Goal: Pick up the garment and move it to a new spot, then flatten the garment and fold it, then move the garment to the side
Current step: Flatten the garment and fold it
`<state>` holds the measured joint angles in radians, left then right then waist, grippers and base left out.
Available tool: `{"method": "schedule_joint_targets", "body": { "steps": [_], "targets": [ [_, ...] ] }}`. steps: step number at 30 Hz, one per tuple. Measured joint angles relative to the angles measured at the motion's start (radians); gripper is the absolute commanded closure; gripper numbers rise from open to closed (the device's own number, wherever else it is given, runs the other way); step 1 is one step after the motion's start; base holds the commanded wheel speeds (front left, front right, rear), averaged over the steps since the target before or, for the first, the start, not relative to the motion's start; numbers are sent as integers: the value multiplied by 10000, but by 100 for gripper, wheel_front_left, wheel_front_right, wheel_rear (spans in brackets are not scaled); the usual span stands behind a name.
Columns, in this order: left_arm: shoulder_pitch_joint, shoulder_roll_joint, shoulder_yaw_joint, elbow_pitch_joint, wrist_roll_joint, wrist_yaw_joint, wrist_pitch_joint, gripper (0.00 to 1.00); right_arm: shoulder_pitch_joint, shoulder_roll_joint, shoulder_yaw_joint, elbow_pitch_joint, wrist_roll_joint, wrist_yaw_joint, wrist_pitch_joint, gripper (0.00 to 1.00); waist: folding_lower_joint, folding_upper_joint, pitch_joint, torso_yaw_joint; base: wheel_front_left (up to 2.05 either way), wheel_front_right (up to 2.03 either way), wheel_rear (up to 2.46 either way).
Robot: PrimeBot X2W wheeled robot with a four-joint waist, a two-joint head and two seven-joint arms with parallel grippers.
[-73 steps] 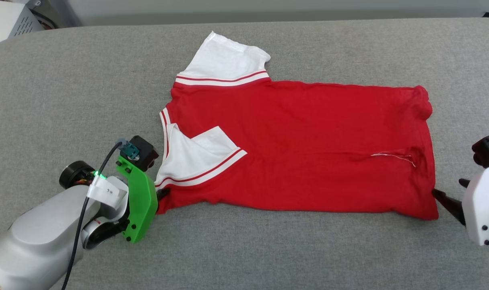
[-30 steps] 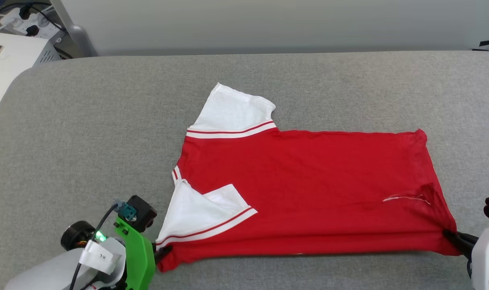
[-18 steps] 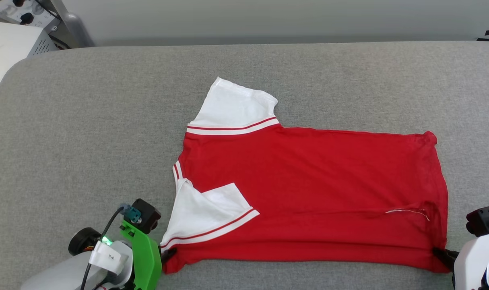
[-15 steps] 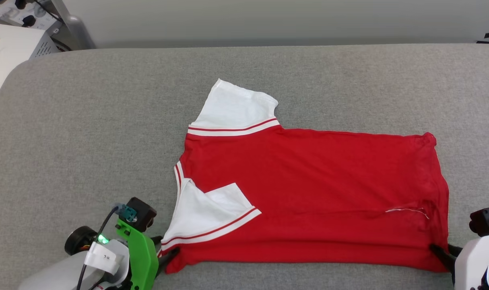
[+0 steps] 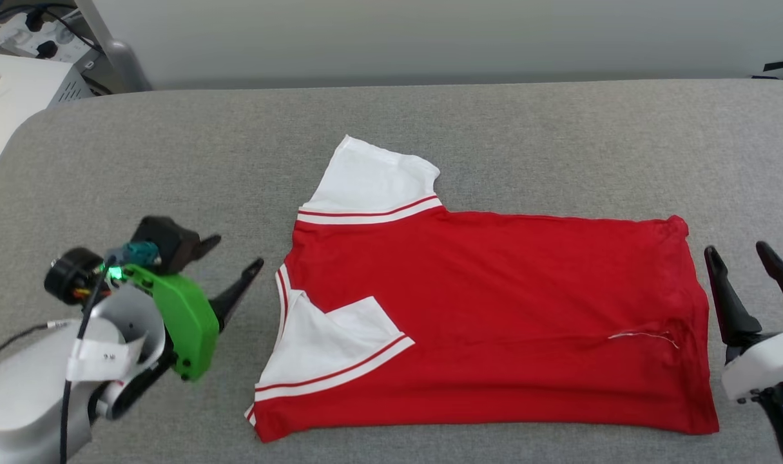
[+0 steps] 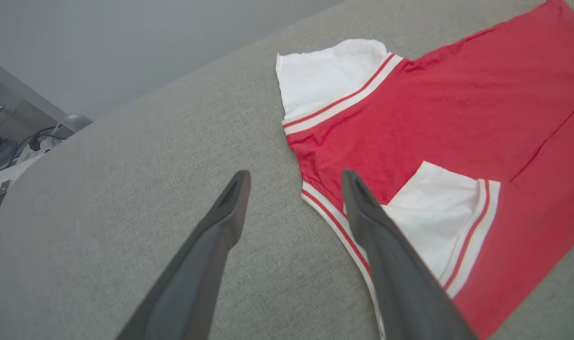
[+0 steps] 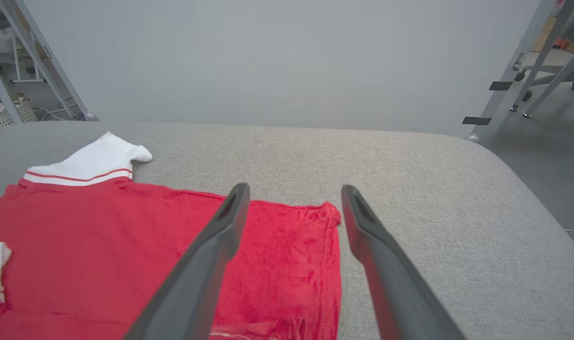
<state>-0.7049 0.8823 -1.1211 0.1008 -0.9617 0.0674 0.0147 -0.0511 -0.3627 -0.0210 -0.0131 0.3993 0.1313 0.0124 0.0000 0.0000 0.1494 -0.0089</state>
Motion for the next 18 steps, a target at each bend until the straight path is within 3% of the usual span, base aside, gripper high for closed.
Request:
{"method": "schedule_joint_targets", "body": {
  "steps": [6, 11, 14, 18],
  "targets": [
    [-1307, -286, 336, 439, 694, -36, -236, 0, -151, 1367, -531, -1164, -836, 0, -583, 0, 0, 0, 319, -272, 0, 0, 0],
    [-2532, -805, 554, 1348, 631, -698, 234, 0, -291, 1829, -293, -1858, -1294, 0, -763, 0, 1, 0, 832, -544, 0, 0, 0],
    [-3491, -1034, 602, 1969, 495, -1237, 1032, 0, -487, 1962, -35, -2096, -1375, 0, -802, 0, 1, 0, 1247, -728, 0, 0, 0],
    [-4684, -1331, 508, 2846, -385, -1737, 3277, 0, -796, 1979, 272, -2226, -1605, 0, -949, 0, 2, 0, 1880, -987, 0, 0, 0]
  ]
}}
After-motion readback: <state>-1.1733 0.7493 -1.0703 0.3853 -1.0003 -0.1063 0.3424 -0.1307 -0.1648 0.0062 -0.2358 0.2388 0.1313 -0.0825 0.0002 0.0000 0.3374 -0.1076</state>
